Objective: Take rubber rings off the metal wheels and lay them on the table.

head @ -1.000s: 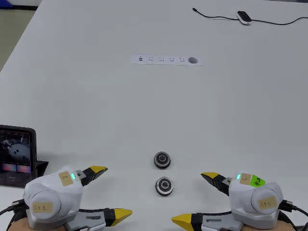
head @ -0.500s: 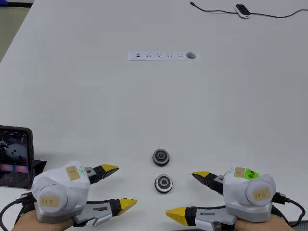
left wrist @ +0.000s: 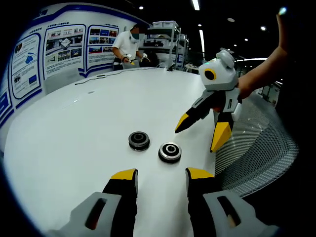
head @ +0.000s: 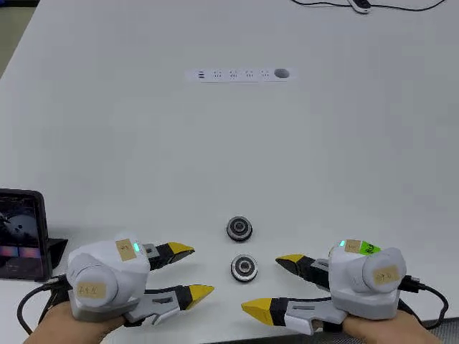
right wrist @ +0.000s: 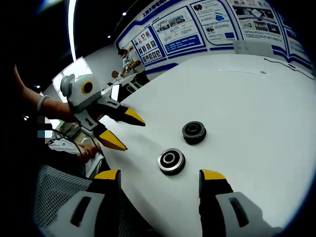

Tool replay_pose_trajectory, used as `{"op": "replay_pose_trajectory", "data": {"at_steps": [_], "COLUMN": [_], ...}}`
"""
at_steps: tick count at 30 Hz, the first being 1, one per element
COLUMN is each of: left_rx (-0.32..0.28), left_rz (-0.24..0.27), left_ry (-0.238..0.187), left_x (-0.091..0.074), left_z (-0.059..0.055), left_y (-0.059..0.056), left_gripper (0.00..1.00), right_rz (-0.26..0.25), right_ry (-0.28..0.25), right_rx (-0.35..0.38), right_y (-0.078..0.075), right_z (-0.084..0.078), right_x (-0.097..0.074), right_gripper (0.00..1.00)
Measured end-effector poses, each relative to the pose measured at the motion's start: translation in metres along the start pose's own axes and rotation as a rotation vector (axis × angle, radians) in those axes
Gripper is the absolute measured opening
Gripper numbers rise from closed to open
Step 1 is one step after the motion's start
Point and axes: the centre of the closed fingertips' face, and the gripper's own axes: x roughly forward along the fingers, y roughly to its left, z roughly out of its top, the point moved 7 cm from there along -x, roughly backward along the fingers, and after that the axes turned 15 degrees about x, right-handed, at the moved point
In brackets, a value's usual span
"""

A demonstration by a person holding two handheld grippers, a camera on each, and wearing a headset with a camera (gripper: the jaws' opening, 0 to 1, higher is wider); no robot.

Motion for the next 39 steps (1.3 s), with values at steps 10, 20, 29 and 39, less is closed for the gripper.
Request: {"op": "replay_pose_trajectory", "data": {"at_steps": [10, 20, 29, 39], "left_rx": [0.049, 0.089, 0.130, 0.164], "left_rz": [-0.046, -0.086, -0.108, -0.118], "left_ry": [0.018, 0.031, 0.043, 0.065], "left_x": [0.012, 0.025, 0.036, 0.046], "left_z": [0.005, 0.012, 0.019, 0.023], "left_y": [-0.002, -0.003, -0.005, -0.006], "left_gripper": [0.33, 0.32, 0.26, 0.20], "right_rz": [0.020, 0.036, 0.038, 0.055], "right_ry": [-0.006, -0.011, -0.022, -0.049], "right_rx": [0.046, 0.080, 0.092, 0.125], "right_y": [0.001, 0.001, -0.001, -0.001], "right_z": [0.000, -0.002, -0.003, 0.001], "right_x": [0.004, 0.005, 0.004, 0.005], "right_gripper": [0.61, 0.59, 0.58, 0.57]}}
